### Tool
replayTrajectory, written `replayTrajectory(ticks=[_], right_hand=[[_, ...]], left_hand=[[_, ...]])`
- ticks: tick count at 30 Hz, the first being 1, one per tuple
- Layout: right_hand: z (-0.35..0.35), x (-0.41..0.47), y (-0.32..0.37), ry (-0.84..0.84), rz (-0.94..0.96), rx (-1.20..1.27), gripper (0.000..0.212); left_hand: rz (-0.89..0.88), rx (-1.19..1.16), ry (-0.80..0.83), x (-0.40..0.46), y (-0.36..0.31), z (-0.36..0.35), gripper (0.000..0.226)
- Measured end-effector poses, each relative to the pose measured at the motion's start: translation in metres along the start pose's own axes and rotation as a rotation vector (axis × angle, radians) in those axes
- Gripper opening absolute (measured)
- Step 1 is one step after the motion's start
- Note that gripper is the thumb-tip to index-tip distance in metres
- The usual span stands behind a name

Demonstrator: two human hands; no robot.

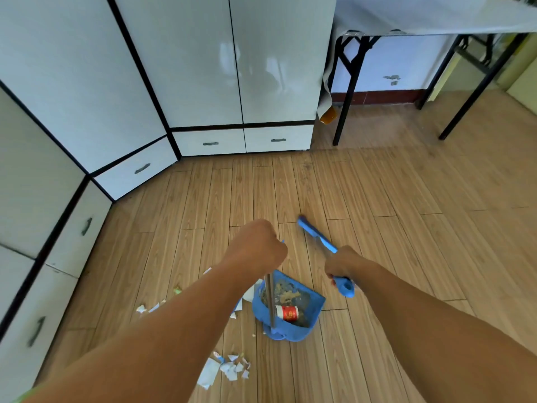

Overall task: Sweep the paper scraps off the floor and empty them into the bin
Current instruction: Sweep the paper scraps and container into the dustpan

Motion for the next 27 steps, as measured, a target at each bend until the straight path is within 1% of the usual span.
replayTrajectory(ticks=[1, 3, 5, 6, 8, 9, 11, 13, 16, 18, 21, 24, 27], right_hand=[[-0.003, -0.006, 0.002, 0.037, 0.009, -0.034, 0.004], [-0.005, -0.016, 0.004, 0.077, 0.041, -0.074, 0.011], [-0.002, -0.033, 0.01, 0.128, 0.055, -0.124, 0.014], [-0.001, -0.044, 0.015, 0.173, 0.05, -0.159, 0.016], [-0.001, -0.065, 0.022, 0.283, 0.101, -0.316, 0.027], [0.0, -0.074, 0.025, 0.313, 0.124, -0.379, 0.031], [0.001, -0.082, 0.028, 0.306, 0.137, -0.399, 0.034], [-0.001, -0.09, 0.028, 0.284, 0.14, -0.376, 0.03], [-0.005, -0.092, 0.029, 0.15, 0.157, -0.294, 0.024], [-0.018, -0.094, 0.025, 0.122, 0.142, -0.269, 0.021], [-0.051, -0.098, 0.012, 0.157, 0.129, -0.225, 0.011], [-0.082, -0.113, 0.001, 0.189, 0.159, -0.231, 0.017], [-0.101, -0.139, -0.009, 0.208, 0.194, -0.222, 0.026]], left_hand=[[-0.011, 0.007, -0.02, 0.0, -0.002, 0.001, 0.011], [-0.013, 0.004, -0.022, -0.002, -0.001, 0.002, 0.021], [-0.015, 0.005, -0.023, -0.005, -0.001, 0.003, 0.027], [-0.014, 0.011, -0.018, -0.007, 0.001, 0.003, 0.026], [-0.007, 0.004, -0.01, -0.014, 0.004, 0.006, 0.014], [0.002, -0.01, -0.008, -0.018, 0.008, 0.009, 0.013], [0.013, -0.031, 0.004, -0.025, 0.015, 0.012, 0.017], [0.017, -0.026, -0.003, -0.035, 0.021, 0.022, 0.015], [0.028, -0.01, -0.026, -0.048, 0.034, 0.035, 0.023], [0.039, -0.02, -0.037, -0.059, 0.044, 0.042, 0.026], [0.041, -0.034, -0.033, -0.079, 0.06, 0.049, 0.018], [0.062, -0.039, -0.037, -0.098, 0.081, 0.055, 0.015], [0.11, -0.039, -0.046, -0.115, 0.103, 0.063, 0.02]])
Point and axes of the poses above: each hand's wrist, its own x-axis towards the middle knuckle, its own z-axis out of the back of the hand, y = z × x, the point moved 9 cm from there along x, towards the middle knuckle, and after that the axes turned 11 degrees about -y, right-handed, at the moved point
